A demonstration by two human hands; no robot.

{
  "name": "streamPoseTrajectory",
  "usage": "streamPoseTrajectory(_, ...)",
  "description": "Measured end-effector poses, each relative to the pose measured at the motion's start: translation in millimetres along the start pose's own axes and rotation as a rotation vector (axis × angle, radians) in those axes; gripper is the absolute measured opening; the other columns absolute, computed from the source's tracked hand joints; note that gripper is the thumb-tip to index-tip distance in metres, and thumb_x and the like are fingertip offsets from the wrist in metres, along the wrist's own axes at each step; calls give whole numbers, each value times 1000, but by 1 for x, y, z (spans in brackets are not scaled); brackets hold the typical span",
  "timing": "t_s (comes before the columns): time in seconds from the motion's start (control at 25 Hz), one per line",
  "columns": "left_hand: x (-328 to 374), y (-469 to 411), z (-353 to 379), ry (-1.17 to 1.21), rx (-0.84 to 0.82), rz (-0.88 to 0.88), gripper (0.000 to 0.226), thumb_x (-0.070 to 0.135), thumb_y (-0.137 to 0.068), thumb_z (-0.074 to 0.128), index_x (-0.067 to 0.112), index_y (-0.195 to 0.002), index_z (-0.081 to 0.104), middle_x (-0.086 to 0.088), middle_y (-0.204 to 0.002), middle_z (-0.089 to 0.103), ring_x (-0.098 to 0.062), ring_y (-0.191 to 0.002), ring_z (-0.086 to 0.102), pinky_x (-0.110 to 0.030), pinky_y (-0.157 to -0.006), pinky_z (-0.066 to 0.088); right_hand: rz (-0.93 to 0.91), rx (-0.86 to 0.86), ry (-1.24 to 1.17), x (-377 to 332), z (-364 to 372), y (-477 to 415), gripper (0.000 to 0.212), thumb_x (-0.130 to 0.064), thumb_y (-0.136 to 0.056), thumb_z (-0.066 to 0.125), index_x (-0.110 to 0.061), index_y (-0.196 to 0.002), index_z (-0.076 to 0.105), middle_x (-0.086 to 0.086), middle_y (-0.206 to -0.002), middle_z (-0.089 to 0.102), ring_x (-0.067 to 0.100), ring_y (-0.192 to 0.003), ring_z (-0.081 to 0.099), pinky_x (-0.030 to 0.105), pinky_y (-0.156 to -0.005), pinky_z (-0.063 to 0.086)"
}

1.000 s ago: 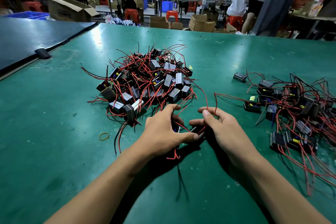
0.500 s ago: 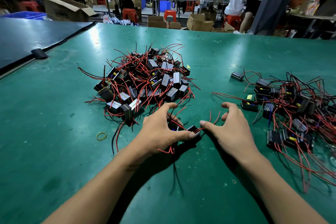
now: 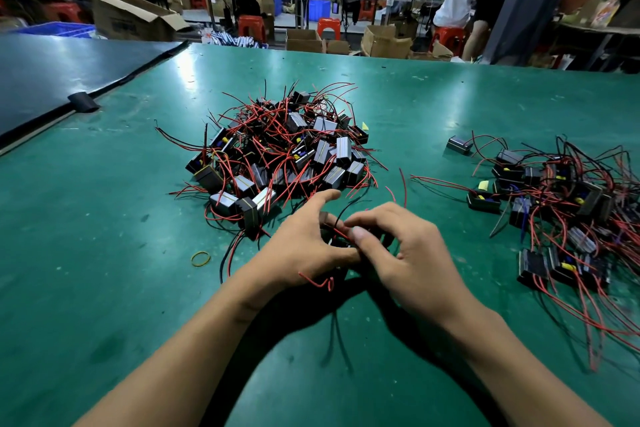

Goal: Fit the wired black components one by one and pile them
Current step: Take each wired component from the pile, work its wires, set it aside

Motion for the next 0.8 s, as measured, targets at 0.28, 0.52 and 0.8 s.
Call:
streamPoseTrajectory(0.28, -3, 1, -12, 225, 3, -14, 28, 7, -84, 74, 19, -109, 68, -4, -87, 75, -10, -75, 69, -18, -74, 53, 70, -8, 158, 19, -6, 5, 12, -29, -89, 71, -25, -100, 74, -12, -92, 72, 13, -88, 65, 40, -82, 54)
streamPoseTrajectory(0.52, -5, 0, -11, 242, 99, 32, 7, 16, -90, 68, 20, -88, 74, -1, -80, 76, -14, -78, 72, -20, -77, 55, 216, 100, 92, 25, -13, 5, 12, -33, -87, 74, -31, -90, 62, -14, -74, 68, 7, -68, 66, 36, -68, 54)
streamPoseTrajectory(0.8, 1, 4, -7, 350, 65, 19, 8, 20, -91, 68, 20, -94, 75, -9, -73, 70, -13, -68, 63, -22, -70, 52, 286, 215, 90, 27, -15, 6, 19, -19, -83, 77, -29, -78, 61, -10, -76, 61, 6, -70, 59, 12, -65, 45)
Point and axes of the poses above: each hand's wrist, its own y-axis away from the middle knuckle, its own z-axis out of the palm, x = y × z, the point moved 3 cm from there along -y, towards the middle knuckle
